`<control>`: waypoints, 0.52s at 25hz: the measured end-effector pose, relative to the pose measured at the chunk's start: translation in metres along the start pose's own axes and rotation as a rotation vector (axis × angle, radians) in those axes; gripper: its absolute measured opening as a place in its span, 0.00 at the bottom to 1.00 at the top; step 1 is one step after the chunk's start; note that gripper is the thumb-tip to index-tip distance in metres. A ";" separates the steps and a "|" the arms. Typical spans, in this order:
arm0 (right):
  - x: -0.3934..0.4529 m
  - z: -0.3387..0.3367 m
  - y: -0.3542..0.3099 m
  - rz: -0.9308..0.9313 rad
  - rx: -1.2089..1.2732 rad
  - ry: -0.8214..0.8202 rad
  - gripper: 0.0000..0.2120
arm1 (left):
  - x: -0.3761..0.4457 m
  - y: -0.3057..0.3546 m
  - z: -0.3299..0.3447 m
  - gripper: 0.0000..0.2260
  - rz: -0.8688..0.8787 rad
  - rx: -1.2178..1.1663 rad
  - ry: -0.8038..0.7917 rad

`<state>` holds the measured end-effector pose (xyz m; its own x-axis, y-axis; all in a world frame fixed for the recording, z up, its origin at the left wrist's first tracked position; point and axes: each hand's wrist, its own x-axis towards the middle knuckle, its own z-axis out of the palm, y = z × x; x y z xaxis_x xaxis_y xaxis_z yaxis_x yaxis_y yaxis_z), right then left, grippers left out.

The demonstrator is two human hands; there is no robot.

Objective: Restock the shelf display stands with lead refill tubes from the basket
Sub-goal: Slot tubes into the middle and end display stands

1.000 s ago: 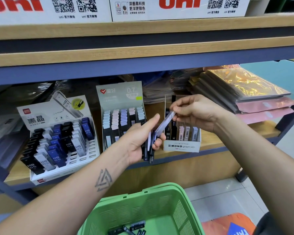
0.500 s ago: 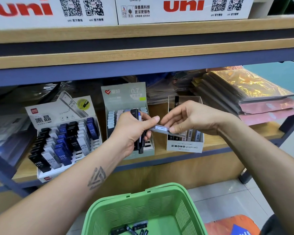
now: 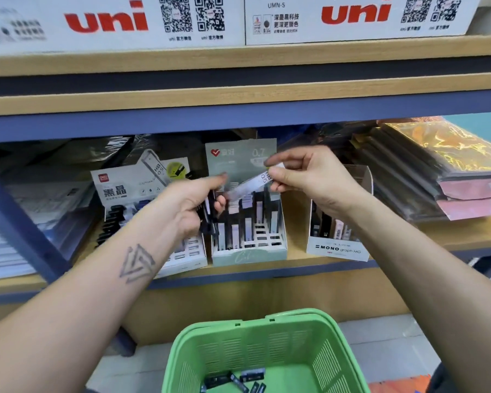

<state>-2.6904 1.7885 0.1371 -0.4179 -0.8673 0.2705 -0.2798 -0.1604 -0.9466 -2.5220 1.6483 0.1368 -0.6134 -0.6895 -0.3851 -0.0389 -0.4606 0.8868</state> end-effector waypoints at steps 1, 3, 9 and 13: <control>0.007 0.009 -0.001 -0.019 -0.061 0.026 0.10 | 0.002 0.007 -0.011 0.08 -0.029 -0.025 0.023; 0.019 0.030 -0.003 -0.043 -0.131 0.040 0.09 | 0.004 0.020 -0.037 0.08 -0.086 -0.119 0.057; 0.039 0.094 -0.009 -0.058 -0.355 -0.036 0.10 | -0.001 0.039 -0.088 0.15 -0.098 -0.219 0.079; 0.047 0.119 -0.010 -0.053 -0.413 -0.106 0.04 | -0.009 0.049 -0.104 0.08 -0.089 -0.239 0.032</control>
<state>-2.6045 1.6937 0.1380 -0.3083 -0.9102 0.2766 -0.6299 -0.0226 -0.7764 -2.4365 1.5736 0.1573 -0.5904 -0.6561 -0.4700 0.0983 -0.6365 0.7650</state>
